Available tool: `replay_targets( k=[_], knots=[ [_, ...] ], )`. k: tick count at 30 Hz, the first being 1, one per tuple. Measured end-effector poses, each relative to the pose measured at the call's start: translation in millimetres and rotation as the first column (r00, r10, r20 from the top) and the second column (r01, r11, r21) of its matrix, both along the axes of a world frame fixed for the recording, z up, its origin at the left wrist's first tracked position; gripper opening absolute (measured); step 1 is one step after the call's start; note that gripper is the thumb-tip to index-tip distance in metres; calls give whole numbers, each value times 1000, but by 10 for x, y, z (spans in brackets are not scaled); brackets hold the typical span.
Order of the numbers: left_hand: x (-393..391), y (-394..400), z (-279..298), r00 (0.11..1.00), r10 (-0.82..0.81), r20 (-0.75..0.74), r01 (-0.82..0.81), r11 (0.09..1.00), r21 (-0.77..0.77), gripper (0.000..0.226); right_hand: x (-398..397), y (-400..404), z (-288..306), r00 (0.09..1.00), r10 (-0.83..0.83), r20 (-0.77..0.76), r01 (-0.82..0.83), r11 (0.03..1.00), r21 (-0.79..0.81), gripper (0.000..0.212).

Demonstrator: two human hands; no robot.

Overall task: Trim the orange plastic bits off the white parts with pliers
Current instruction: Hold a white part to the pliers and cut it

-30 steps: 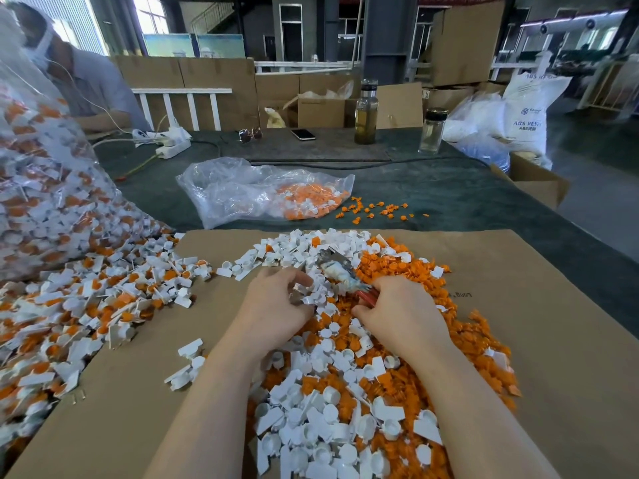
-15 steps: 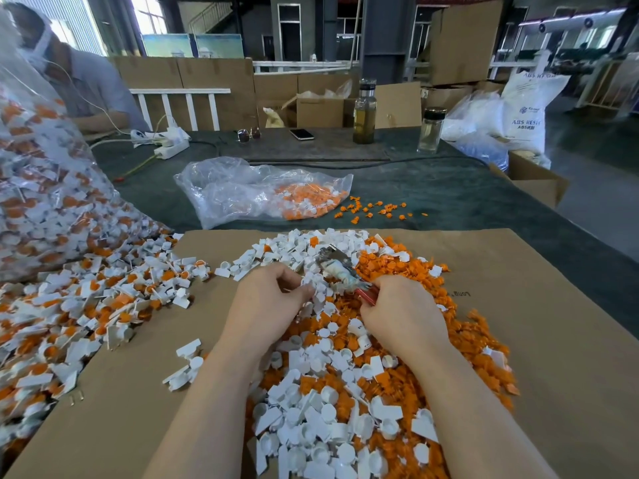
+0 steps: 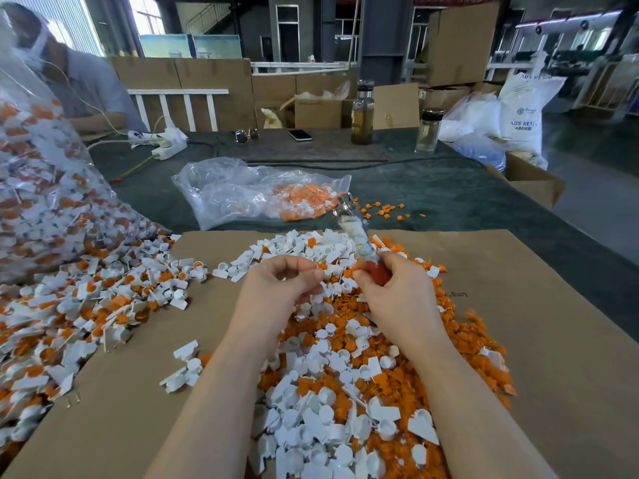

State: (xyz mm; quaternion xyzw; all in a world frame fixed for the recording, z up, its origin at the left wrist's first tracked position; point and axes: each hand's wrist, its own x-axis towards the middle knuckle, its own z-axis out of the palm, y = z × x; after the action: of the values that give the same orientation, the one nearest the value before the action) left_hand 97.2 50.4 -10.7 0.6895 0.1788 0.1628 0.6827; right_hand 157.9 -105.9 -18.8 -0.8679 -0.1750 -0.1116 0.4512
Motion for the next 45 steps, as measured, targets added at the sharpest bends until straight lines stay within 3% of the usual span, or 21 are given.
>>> replay_targets(
  k=[3, 10, 15, 23, 33, 40, 45],
  knots=[
    [18, -31, -16, 998, 38, 40, -37, 999, -25, 9, -36, 10, 26, 1000, 19, -2, -19, 999, 46, 15],
    [38, -133, -10, 996, 39, 74, -36, 998, -48, 31, -86, 42, 60, 998, 43, 45, -47, 995, 84, 13],
    [36, -163, 12, 995, 54, 79, -47, 995, -92, 18, -96, 51, 55, 995, 65, 73, -72, 992, 107, 13],
    [24, -204, 55, 996, 67, 63, -62, 996, -68, 16, -103, 60, 47, 992, 60, 112, -76, 986, 151, 9],
    [-1, -291, 102, 987, 75, 143, -98, 983, 159, 21, -123, 56, 55, 988, 25, 155, -54, 981, 186, 11],
    [-1, -341, 117, 987, 81, 141, -85, 996, 20, 12, -135, 65, 53, 978, -10, 207, -21, 988, 151, 15],
    [3, -366, 120, 984, 124, 126, -131, 990, 46, 10, -133, 71, 47, 972, -44, 229, 12, 990, 139, 16]
  ],
)
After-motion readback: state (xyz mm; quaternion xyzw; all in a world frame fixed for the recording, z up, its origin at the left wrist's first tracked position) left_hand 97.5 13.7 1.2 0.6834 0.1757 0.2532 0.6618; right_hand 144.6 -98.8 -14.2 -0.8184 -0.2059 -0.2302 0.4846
